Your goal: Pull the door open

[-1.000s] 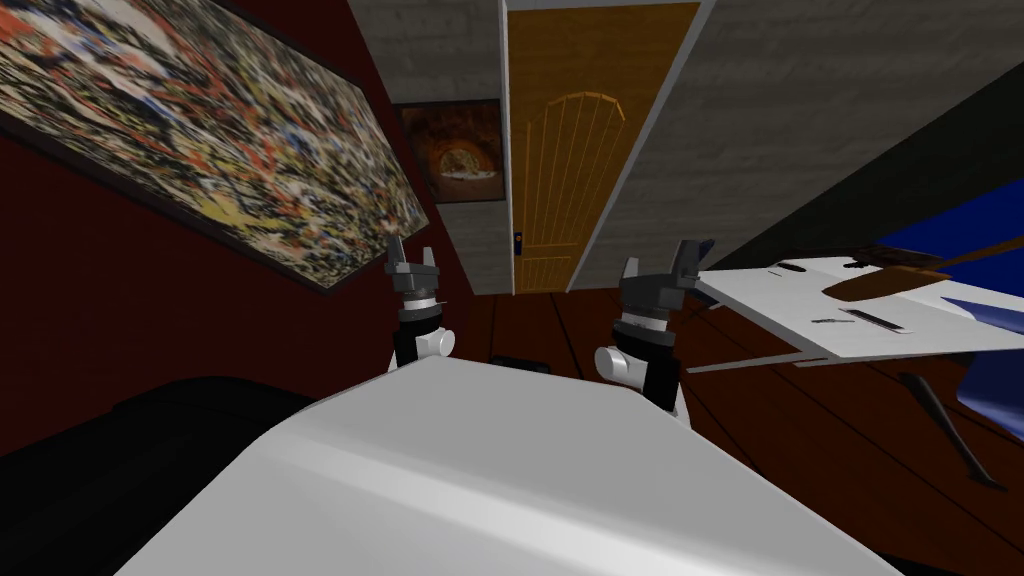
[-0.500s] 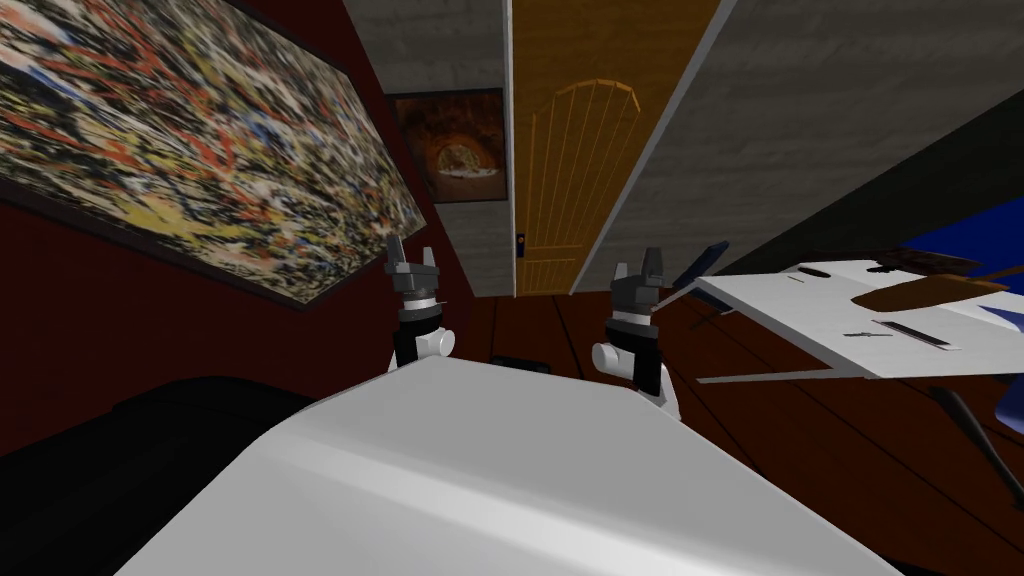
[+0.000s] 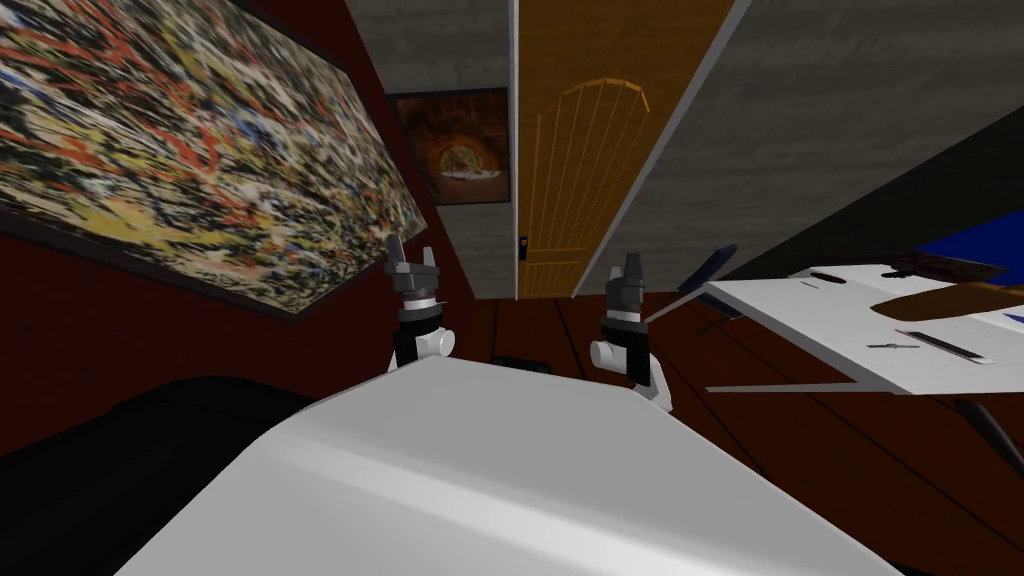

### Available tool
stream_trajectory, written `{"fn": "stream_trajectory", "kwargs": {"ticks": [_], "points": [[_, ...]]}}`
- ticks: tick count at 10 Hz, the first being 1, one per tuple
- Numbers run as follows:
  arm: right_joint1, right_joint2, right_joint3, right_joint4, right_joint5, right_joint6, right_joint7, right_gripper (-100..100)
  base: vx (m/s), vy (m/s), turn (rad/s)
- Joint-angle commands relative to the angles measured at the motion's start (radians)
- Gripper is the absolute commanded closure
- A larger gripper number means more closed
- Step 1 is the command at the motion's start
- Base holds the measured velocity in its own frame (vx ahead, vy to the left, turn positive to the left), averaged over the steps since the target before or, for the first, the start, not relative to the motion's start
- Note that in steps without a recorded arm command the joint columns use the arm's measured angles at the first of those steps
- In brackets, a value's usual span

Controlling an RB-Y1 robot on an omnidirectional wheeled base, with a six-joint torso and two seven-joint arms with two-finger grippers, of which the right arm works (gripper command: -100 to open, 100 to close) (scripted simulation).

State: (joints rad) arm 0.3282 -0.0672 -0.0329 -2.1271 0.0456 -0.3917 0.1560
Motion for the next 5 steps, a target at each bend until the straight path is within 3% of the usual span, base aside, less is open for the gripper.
{"fn": "stream_trajectory", "kwargs": {"ticks": [1, 5], "points": [[-0.015, -0.005, -0.006, 0.034, 0.019, -0.001, 0.029, -100, 0.11, 0.046, 0.02], [-0.055, -0.012, -0.019, 0.118, 0.071, 0.002, 0.101, -100, 0.097, 0.044, 0.019]]}}
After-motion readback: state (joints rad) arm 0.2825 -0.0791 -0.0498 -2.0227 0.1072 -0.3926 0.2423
